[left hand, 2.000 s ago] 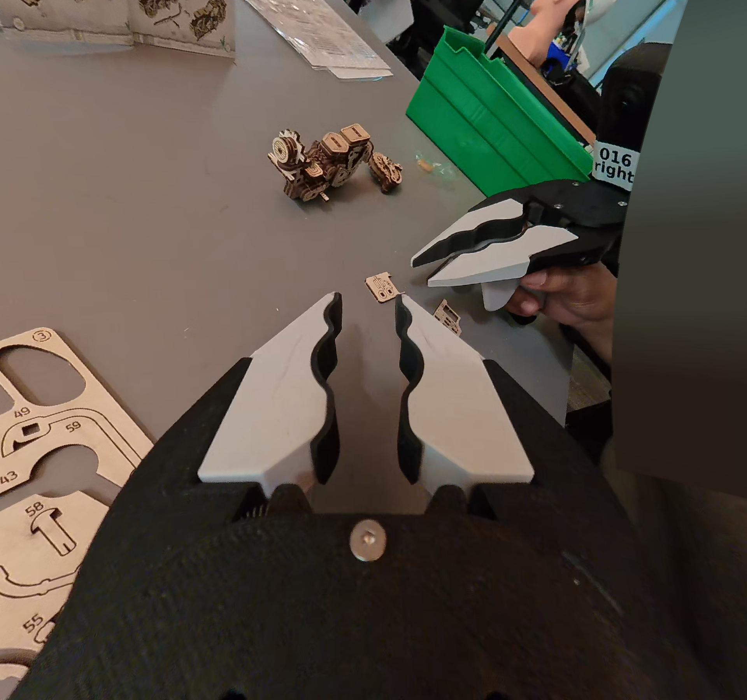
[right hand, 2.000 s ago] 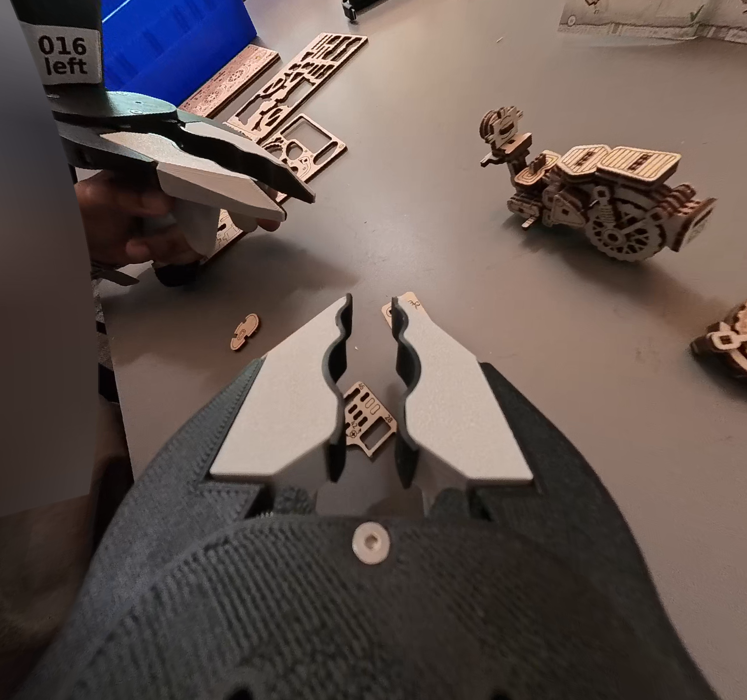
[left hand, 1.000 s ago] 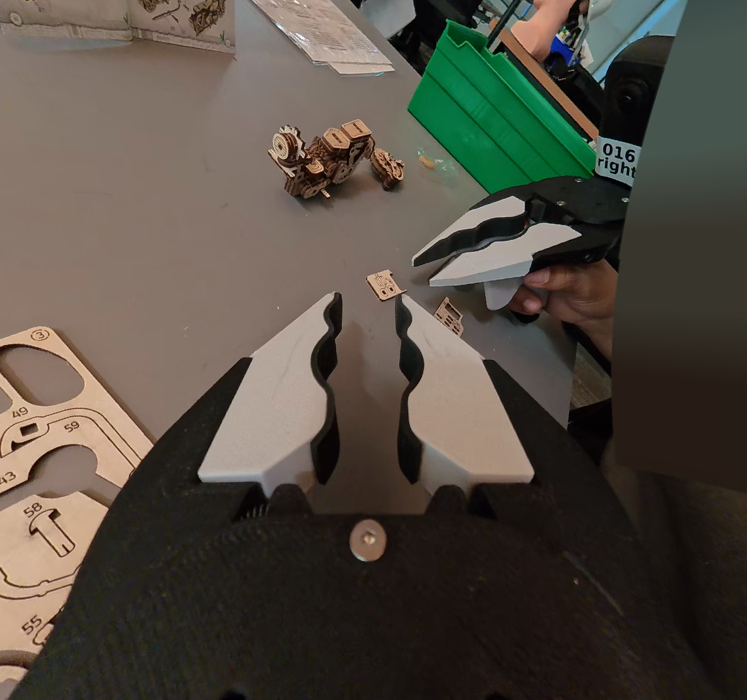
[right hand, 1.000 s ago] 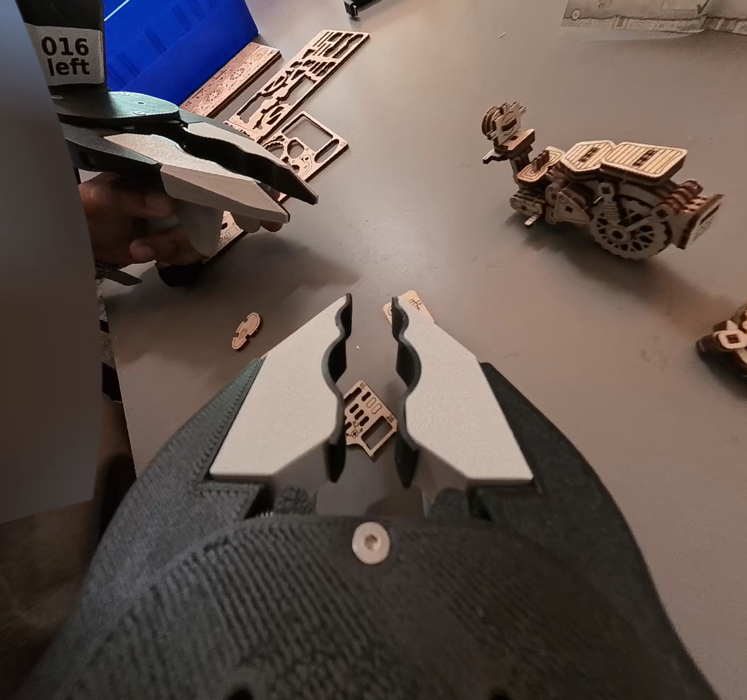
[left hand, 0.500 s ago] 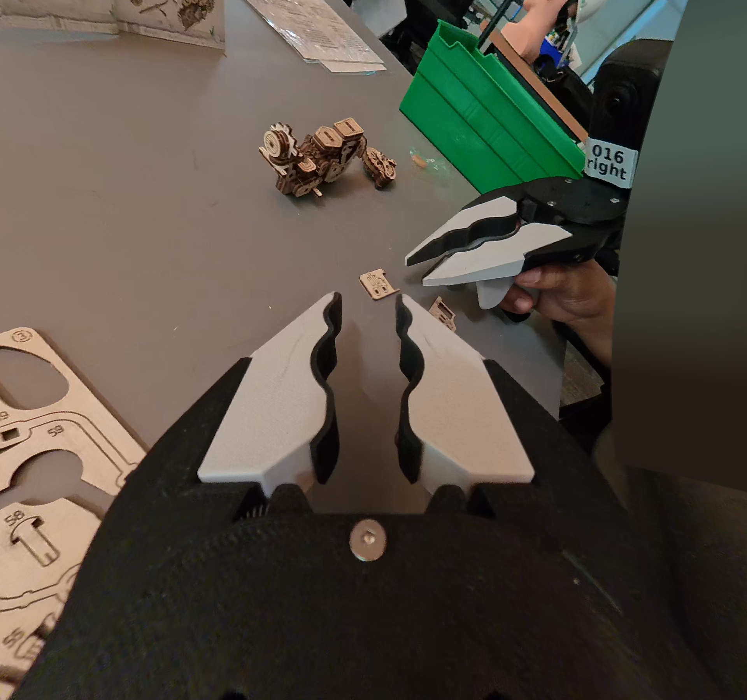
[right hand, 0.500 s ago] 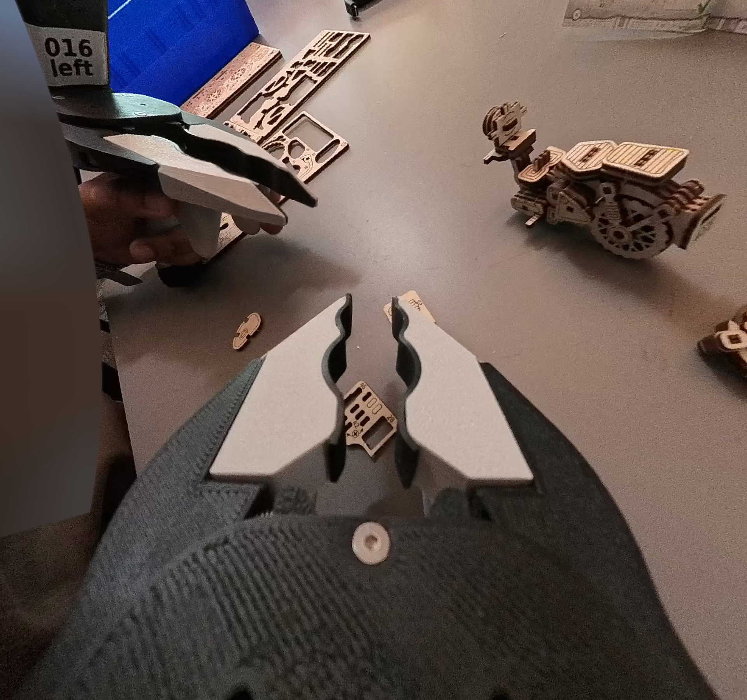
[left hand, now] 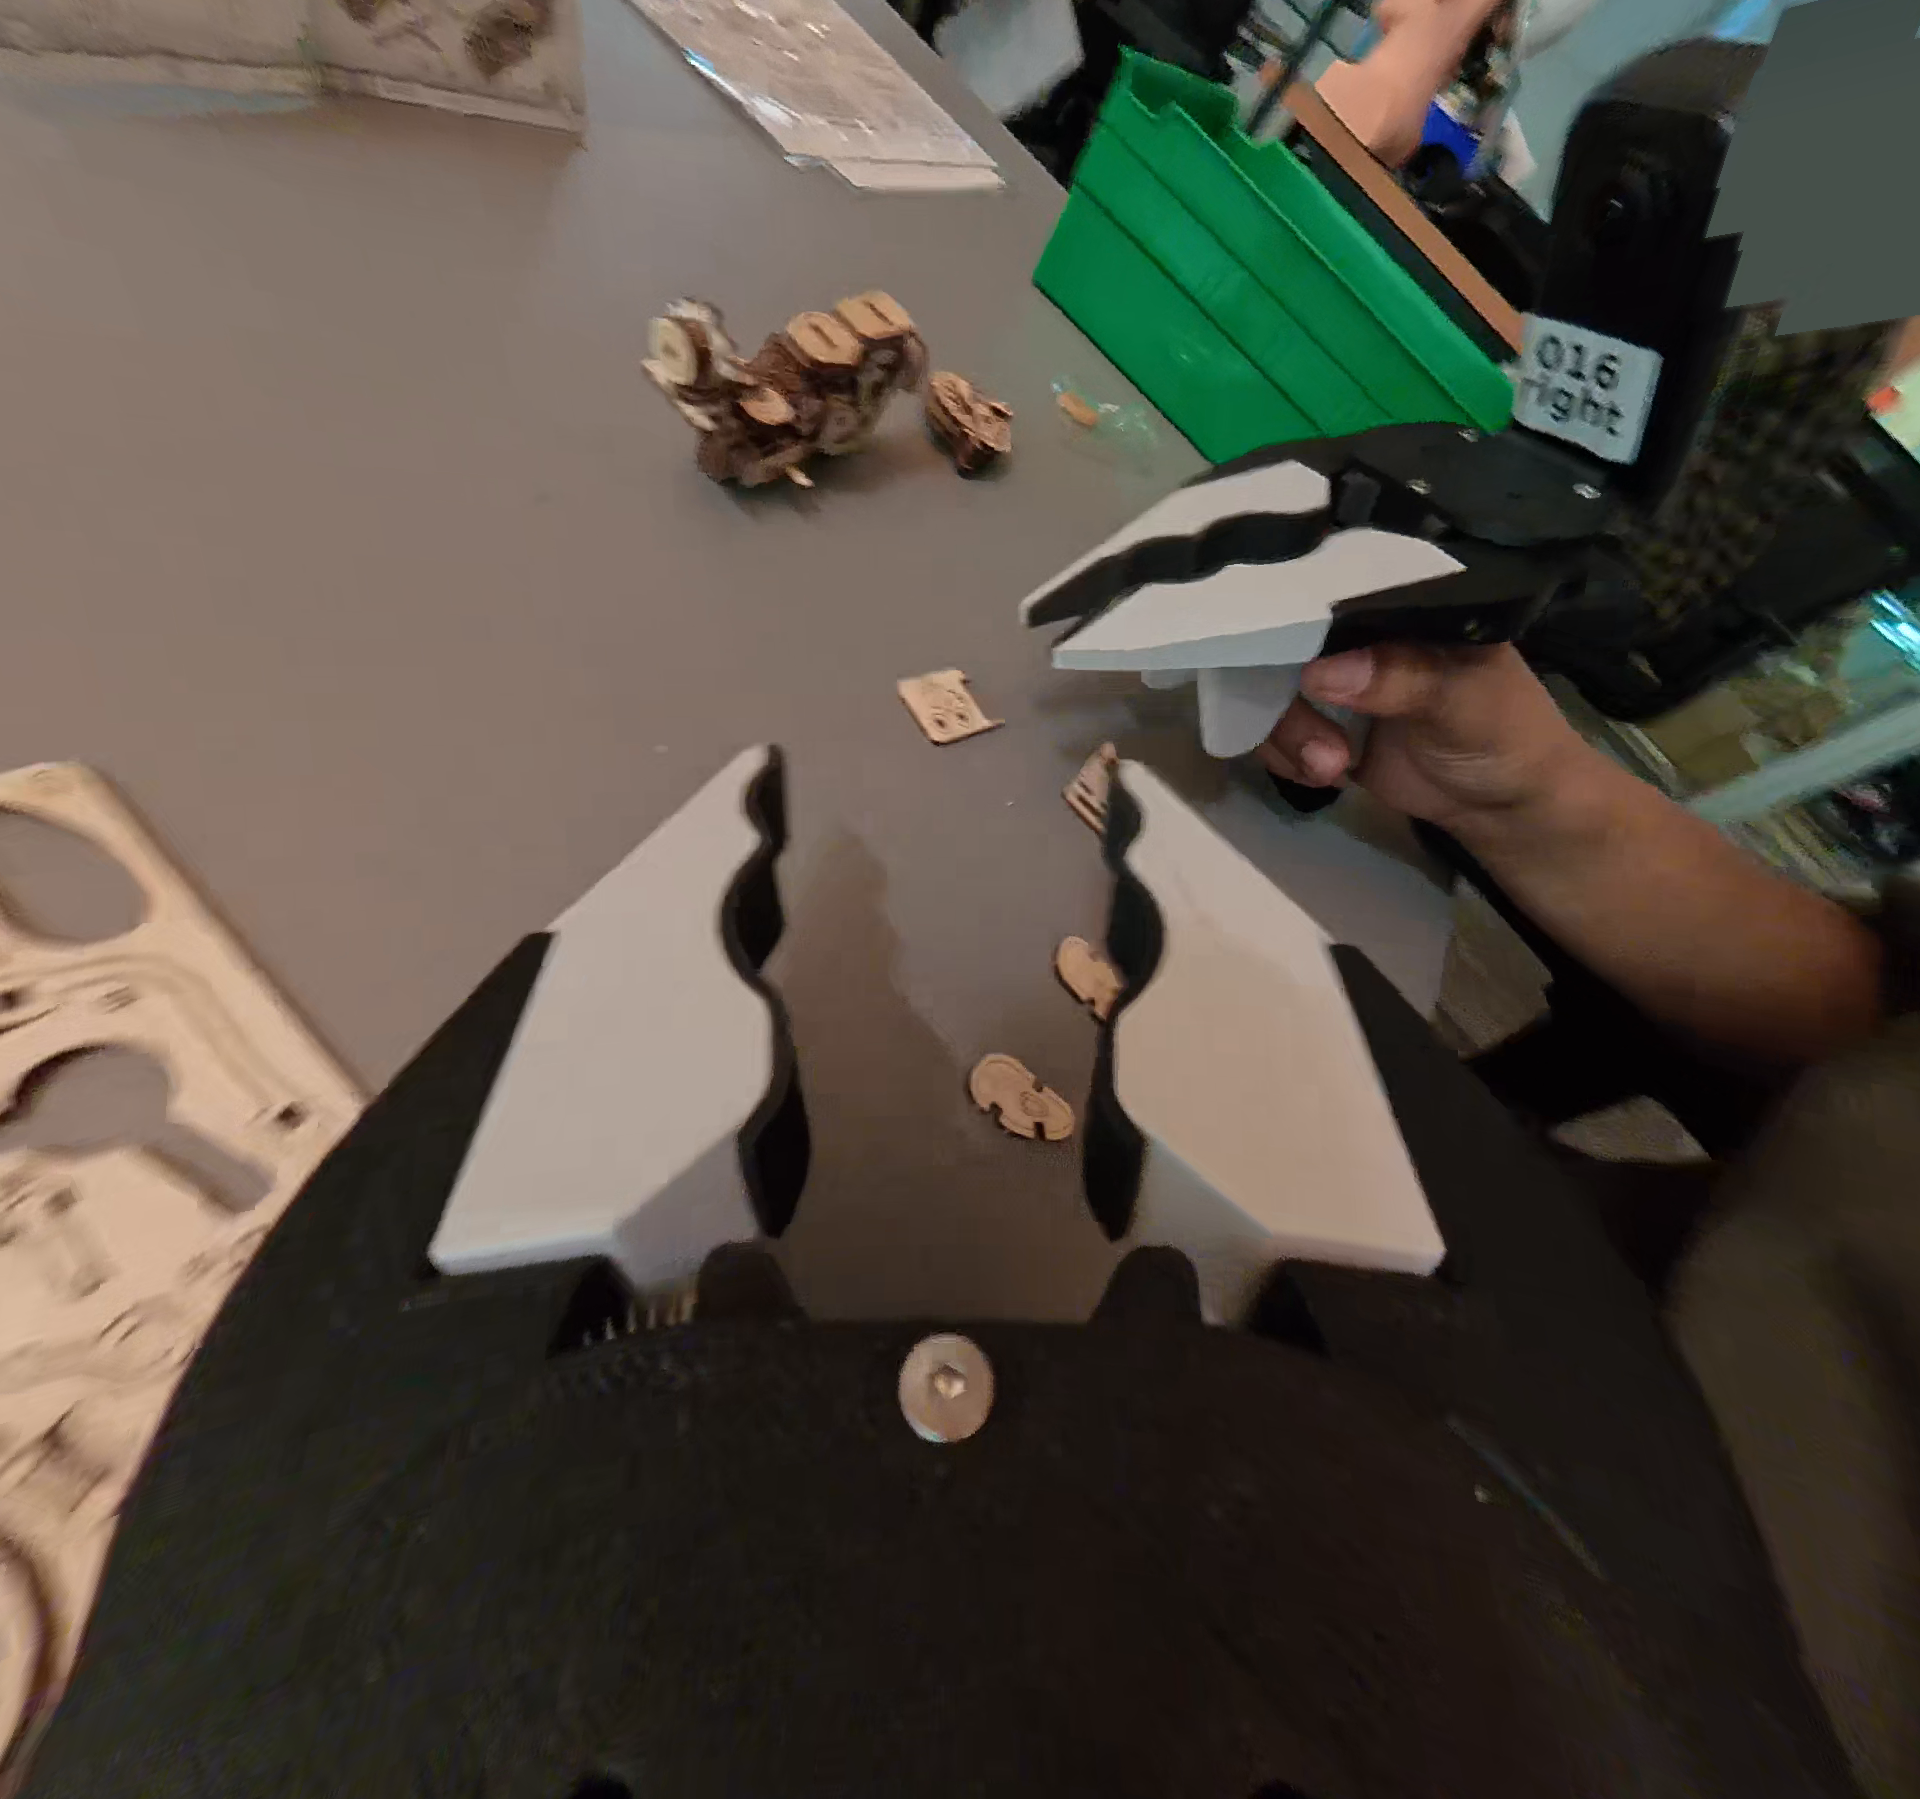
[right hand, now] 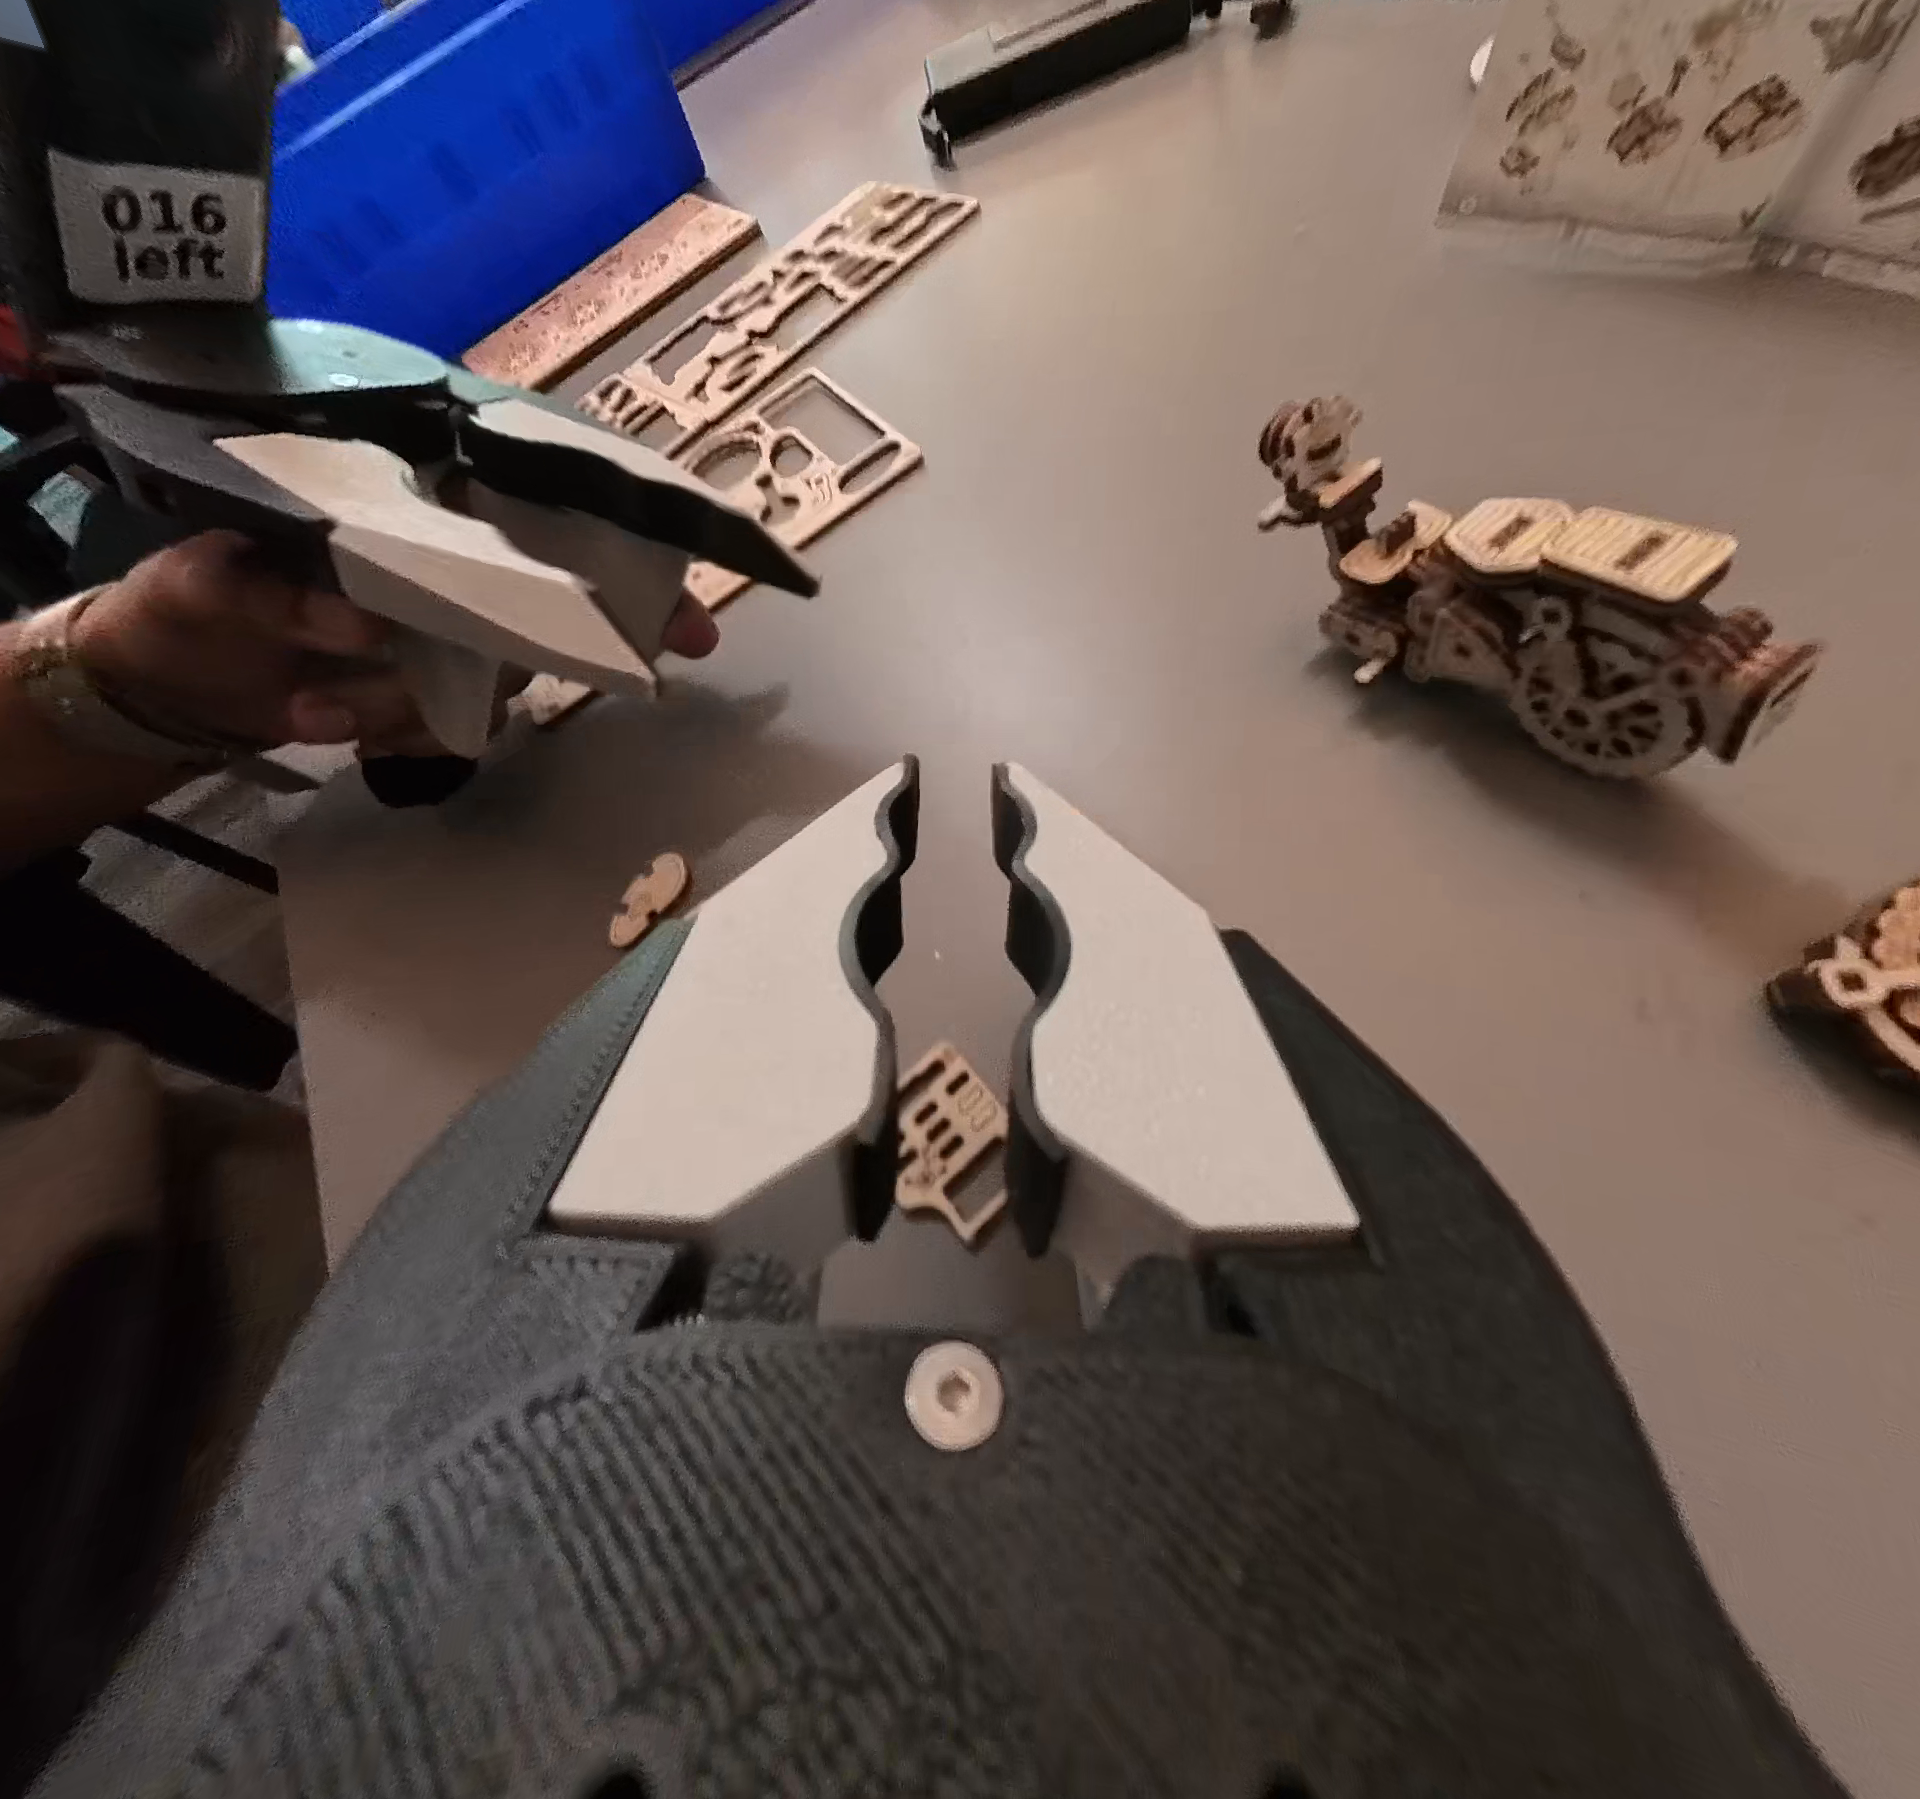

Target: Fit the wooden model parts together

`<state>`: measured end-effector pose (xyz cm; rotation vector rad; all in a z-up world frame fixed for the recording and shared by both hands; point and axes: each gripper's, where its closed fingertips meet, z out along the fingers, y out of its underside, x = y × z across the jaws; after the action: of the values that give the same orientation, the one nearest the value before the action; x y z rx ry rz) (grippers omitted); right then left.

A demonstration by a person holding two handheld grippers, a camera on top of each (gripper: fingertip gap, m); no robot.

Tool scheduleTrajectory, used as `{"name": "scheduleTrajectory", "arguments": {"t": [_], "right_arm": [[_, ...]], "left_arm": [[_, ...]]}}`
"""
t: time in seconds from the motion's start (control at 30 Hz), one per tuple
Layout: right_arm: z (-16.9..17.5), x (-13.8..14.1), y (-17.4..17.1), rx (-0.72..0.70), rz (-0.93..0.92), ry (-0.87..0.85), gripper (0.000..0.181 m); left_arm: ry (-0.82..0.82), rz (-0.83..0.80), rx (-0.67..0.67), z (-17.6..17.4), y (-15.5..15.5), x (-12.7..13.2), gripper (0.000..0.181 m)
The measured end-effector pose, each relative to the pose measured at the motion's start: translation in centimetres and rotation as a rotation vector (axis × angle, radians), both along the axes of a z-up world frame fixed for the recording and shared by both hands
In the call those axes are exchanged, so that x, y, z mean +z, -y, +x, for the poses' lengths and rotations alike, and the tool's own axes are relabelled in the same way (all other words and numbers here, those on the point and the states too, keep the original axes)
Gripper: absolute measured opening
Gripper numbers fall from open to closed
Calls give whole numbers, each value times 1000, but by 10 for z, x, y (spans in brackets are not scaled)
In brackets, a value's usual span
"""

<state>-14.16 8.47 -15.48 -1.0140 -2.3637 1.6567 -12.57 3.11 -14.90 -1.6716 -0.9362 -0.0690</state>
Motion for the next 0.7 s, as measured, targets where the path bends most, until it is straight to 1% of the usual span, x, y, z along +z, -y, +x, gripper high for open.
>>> {"name": "scheduleTrajectory", "arguments": {"t": [0.03,0.07,0.1,0.13,0.2,0.27,0.43,0.5,0.63,0.7], "right_arm": [[-2,3,3,5,-17,-8,12],[-4,5,7,12,-32,-8,12],[-6,7,10,19,-46,-4,12],[-7,9,14,26,-60,0,12],[-11,13,20,40,-94,0,11],[-14,18,27,54,-119,1,11],[-15,26,41,91,-167,10,11],[-15,26,44,103,-165,10,11],[-15,24,47,113,-147,3,11],[-15,24,47,111,-142,-3,11]], "left_arm": [[-18,-12,66,-5,9,3,81],[-40,-44,148,-12,22,4,97],[-61,-103,244,-20,39,2,107],[-90,-179,335,-26,58,0,112],[-149,-342,476,-32,94,-4,116],[-172,-429,544,-31,116,-7,117],[-120,-354,546,-20,123,-13,108],[-134,-344,540,-19,124,-11,104],[-208,-330,434,-10,104,-6,83],[-231,-353,384,-6,92,-8,81]]}}
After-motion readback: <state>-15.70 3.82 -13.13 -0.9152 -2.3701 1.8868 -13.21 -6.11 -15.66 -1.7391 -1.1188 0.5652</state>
